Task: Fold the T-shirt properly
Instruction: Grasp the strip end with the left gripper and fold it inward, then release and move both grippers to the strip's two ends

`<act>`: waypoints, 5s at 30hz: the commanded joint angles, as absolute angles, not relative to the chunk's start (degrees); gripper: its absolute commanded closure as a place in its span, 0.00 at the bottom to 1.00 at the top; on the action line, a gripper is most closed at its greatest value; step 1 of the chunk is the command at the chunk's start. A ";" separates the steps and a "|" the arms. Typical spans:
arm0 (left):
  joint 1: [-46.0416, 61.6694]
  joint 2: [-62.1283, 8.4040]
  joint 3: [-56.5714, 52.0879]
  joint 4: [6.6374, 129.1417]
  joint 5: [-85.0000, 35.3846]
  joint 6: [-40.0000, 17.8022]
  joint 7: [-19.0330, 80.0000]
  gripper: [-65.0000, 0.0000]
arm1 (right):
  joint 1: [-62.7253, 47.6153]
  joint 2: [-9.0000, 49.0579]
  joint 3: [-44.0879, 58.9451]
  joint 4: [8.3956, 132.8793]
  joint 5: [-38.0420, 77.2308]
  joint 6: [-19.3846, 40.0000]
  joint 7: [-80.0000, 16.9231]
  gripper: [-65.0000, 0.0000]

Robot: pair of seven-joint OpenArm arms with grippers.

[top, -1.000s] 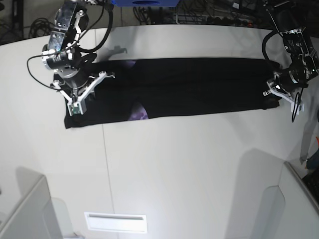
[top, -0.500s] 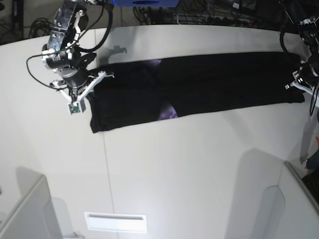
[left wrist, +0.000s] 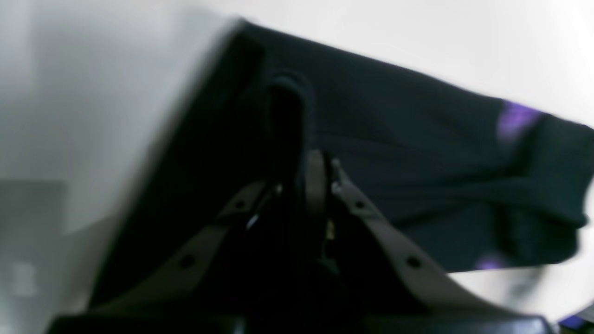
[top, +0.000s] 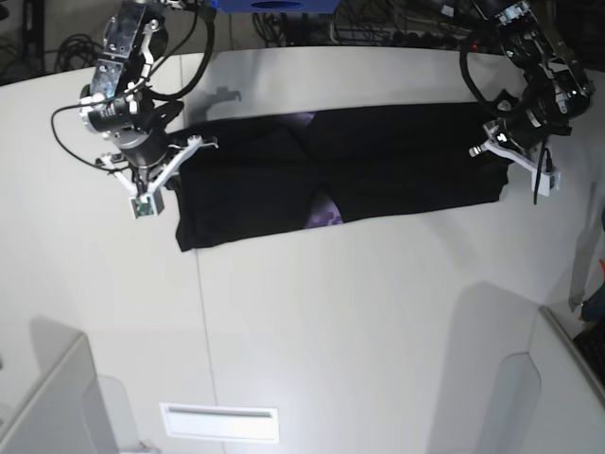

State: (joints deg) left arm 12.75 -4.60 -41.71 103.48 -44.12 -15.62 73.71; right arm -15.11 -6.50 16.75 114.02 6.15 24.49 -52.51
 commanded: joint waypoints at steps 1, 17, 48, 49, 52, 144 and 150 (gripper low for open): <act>11.82 -5.23 -41.27 104.57 -44.70 -15.69 73.19 1.00 | -14.81 -6.37 16.75 115.03 6.73 24.57 -51.38 1.00; 3.91 0.40 -27.82 101.23 -44.79 -7.96 73.19 1.00 | -14.99 -6.37 16.84 115.03 6.73 24.57 -51.38 1.00; 0.04 2.77 -26.86 92.79 -45.14 -7.96 73.27 1.00 | -14.55 -6.37 16.84 114.95 6.73 24.57 -51.38 1.00; 0.04 2.77 -26.86 92.79 -45.14 -7.96 73.27 1.00 | -14.55 -6.37 16.84 114.95 6.73 24.57 -51.38 1.00; 0.13 2.68 -25.27 92.79 -45.14 -7.96 73.27 1.00 | -14.46 -6.37 16.84 114.95 6.73 24.57 -51.38 1.00; 22.64 -13.49 -34.42 96.31 -23.52 -36.09 40.66 1.00 | 2.42 11.91 14.37 73.27 45.93 24.66 -64.66 0.38; 19.30 -15.25 -29.32 88.66 -23.87 -36.44 40.66 1.00 | 2.07 11.74 13.23 73.19 45.93 24.66 -64.57 0.38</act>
